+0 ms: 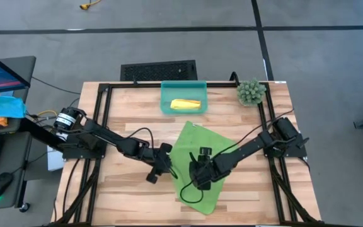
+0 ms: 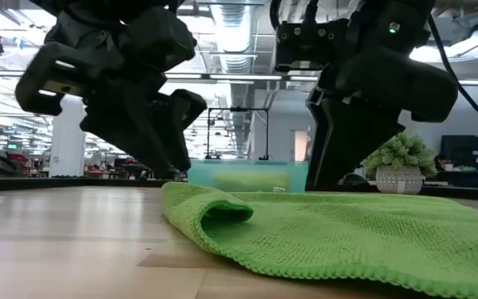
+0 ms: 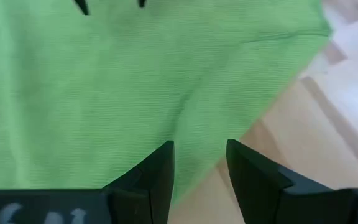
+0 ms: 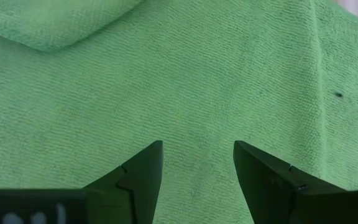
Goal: Roll microfiber towels into tight, uniform cylinder then place into a basket
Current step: Fold the green microfiber towel
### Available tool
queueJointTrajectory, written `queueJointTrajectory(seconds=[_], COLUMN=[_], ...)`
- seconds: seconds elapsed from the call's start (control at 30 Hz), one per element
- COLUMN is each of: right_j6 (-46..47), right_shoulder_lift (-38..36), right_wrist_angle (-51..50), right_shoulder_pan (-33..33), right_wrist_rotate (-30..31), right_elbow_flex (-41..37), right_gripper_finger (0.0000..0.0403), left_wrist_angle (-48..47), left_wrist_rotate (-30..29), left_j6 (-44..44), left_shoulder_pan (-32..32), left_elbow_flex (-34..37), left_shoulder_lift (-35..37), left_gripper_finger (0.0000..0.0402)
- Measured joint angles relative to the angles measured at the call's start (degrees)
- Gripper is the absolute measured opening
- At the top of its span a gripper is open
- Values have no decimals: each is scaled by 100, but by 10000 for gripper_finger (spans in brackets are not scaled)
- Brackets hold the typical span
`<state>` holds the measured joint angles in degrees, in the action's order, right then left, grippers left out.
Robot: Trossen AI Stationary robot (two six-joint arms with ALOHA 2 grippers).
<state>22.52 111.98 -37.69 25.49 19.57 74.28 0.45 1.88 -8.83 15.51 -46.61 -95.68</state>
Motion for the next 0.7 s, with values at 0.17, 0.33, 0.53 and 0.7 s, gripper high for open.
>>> queueJointTrajectory(seconds=[0.17,0.33,0.53,0.7], right_j6=[4,4,4,4], right_shoulder_lift=[0,0,0,-2], right_wrist_angle=[1,35,48,48], right_shoulder_pan=[-54,-48,-52,-50], right_wrist_rotate=[-1,-4,-7,-8], right_elbow_flex=[0,0,2,7], right_gripper_finger=[221,221,221,221], left_wrist_angle=[-11,-50,-334,-346], left_wrist_rotate=[-97,-305,-43,140], left_j6=[51,243,556,747], left_shoulder_pan=[-8,-101,-267,-317], left_elbow_flex=[0,0,0,-2], left_shoulder_lift=[0,0,0,0], left_gripper_finger=[139,139,139,139])
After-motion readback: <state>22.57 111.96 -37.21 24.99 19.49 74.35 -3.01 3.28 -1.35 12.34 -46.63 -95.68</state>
